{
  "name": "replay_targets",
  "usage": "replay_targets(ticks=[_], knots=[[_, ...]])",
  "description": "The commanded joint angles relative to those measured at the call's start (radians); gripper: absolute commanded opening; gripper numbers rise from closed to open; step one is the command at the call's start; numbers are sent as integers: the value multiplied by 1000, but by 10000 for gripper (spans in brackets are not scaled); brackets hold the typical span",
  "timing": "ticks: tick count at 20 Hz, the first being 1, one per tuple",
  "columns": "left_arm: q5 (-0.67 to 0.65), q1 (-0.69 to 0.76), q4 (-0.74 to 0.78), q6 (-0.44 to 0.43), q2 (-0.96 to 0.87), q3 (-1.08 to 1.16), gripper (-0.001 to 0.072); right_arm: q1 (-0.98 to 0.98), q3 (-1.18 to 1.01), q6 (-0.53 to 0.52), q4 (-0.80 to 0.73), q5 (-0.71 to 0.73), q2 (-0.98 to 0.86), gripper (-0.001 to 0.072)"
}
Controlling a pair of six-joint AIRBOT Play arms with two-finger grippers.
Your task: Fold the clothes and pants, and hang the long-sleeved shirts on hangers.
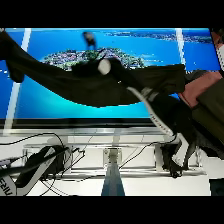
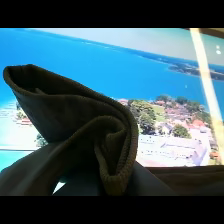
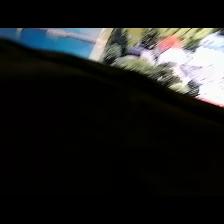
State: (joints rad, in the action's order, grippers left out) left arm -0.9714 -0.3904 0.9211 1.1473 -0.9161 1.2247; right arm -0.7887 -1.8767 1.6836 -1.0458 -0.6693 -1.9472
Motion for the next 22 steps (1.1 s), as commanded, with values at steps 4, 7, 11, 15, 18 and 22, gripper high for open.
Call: replay_targets(ticks=[4,7,11,15,18,22], knots=[[-10,11,-18,2,-28,-1,20,-214,-55,-2,-87,-38,-76,32],[-9,11,-18,2,-68,-2,20,-191,-55,-2,-179,-51,-70,32],[-9,63,-122,-3,-177,-2,19,-41,-56,-2,-289,-102,-27,32],[-1,315,-122,-3,-292,-2,19,198,-55,-1,-296,-203,46,32],[52,584,-122,-2,-357,-2,20,368,-55,-1,-296,-294,92,32],[149,826,-97,-2,-413,-1,108,539,-55,-1,-294,-404,134,33]])
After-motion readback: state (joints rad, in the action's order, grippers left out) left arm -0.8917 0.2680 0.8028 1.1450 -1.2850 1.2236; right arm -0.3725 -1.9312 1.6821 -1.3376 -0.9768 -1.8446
